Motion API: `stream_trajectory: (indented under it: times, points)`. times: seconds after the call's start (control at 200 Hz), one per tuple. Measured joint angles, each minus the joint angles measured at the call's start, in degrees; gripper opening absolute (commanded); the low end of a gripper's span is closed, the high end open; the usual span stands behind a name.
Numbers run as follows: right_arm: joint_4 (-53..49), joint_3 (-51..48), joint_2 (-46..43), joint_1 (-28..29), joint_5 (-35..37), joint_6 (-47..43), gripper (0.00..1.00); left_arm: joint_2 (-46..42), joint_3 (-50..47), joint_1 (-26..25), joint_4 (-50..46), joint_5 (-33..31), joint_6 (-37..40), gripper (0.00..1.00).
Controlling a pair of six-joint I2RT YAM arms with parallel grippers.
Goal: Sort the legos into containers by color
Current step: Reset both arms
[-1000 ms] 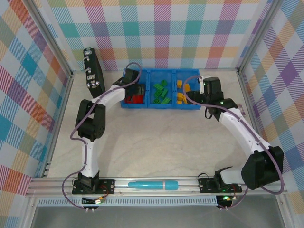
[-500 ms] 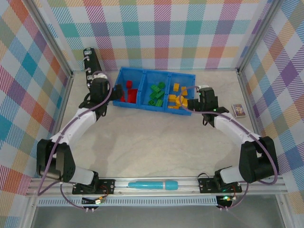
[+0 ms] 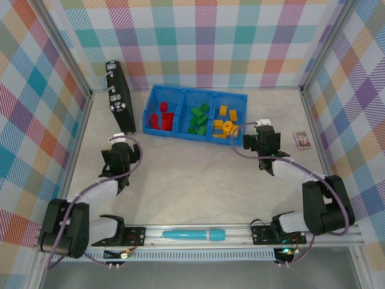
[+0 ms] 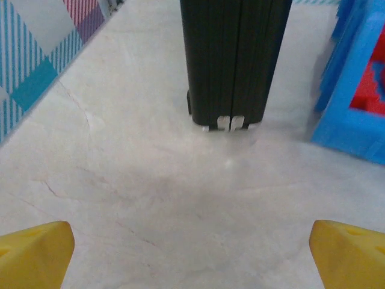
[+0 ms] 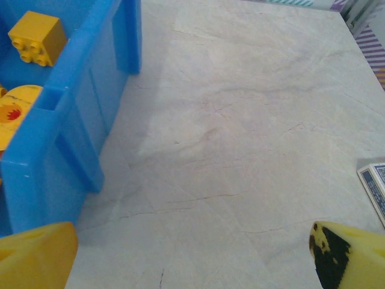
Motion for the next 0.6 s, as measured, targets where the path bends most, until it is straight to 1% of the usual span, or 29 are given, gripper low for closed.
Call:
stream_trajectory:
  times: [0.065,0.2,0.27,0.35,0.47,0.535,0.6]
  points:
    - [2.9,-1.9,0.0,-0.3,-0.6,-0.6,0.99,5.1,-1.4,0.5,6.5,1.2,0.4,1.00]
    - [9.3,-7.1,-0.9,-1.3,-3.5,-2.2,0.99,13.4,-1.4,0.7,15.6,4.3,1.5,1.00]
    - [12.6,-9.5,-1.4,-2.3,-6.0,-3.1,0.99,19.0,-1.5,1.1,23.6,6.2,2.1,1.00]
    - [15.7,-11.4,-1.9,-4.3,-8.8,-3.8,0.99,21.0,-0.9,2.1,23.1,8.6,2.3,1.00]
    - [20.3,-12.7,-1.6,-7.7,-13.3,-3.9,0.99,21.1,0.5,3.3,23.5,11.0,2.3,1.00]
    - [23.0,-12.5,0.2,-9.3,-15.9,-3.8,0.99,21.1,1.0,3.3,24.1,11.8,2.3,1.00]
    - [26.3,-12.2,3.8,-10.7,-18.2,-3.7,0.99,21.1,1.0,3.3,24.5,12.4,2.4,1.00]
